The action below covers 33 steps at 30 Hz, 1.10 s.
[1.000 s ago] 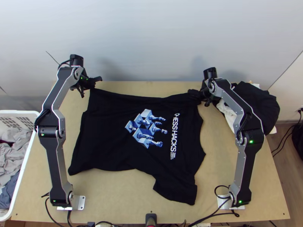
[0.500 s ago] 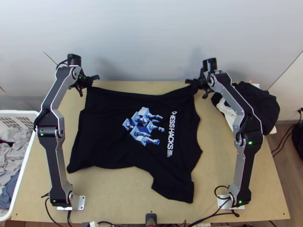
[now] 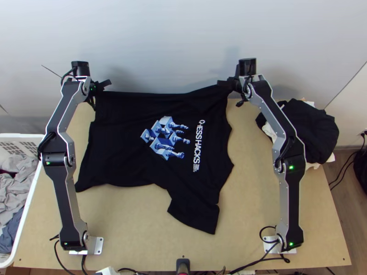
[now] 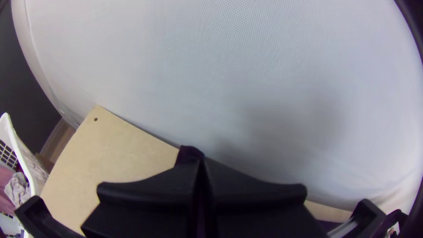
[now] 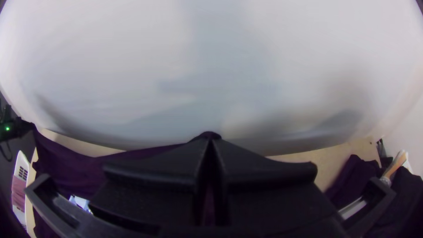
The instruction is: Fold the t-shirt
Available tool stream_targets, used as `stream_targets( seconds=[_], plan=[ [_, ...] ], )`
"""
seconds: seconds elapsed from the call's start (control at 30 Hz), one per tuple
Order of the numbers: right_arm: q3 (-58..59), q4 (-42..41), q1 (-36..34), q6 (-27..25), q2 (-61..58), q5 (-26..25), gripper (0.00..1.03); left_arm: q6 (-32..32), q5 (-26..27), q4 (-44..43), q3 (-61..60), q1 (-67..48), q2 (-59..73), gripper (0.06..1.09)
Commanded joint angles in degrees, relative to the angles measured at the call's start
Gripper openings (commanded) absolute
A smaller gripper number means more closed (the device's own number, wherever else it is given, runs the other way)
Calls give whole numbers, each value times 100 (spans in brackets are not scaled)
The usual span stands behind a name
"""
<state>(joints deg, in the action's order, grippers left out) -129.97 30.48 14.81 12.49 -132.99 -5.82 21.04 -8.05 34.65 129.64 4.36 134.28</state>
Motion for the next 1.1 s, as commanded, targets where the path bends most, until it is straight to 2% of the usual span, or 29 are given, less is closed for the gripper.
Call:
stream_targets(
  seconds=[0.0,0.27,0.6,0.83,1.07],
  plan=[
    [-2,309,180,87,186,-42,3,14,102,68,17,12,-209,10],
    [921,1399,198,350,1425,609,3,-65,366,771,-220,293,-701,10],
    [3083,1681,506,438,3235,1110,3,-320,1008,1861,-572,680,-1510,10],
    [3901,1997,857,588,3903,1672,3,-548,1262,1878,-1257,707,-2064,10],
    [4577,2199,1068,561,4325,1831,3,-636,1728,1852,-2813,540,-3092,10]
  ],
)
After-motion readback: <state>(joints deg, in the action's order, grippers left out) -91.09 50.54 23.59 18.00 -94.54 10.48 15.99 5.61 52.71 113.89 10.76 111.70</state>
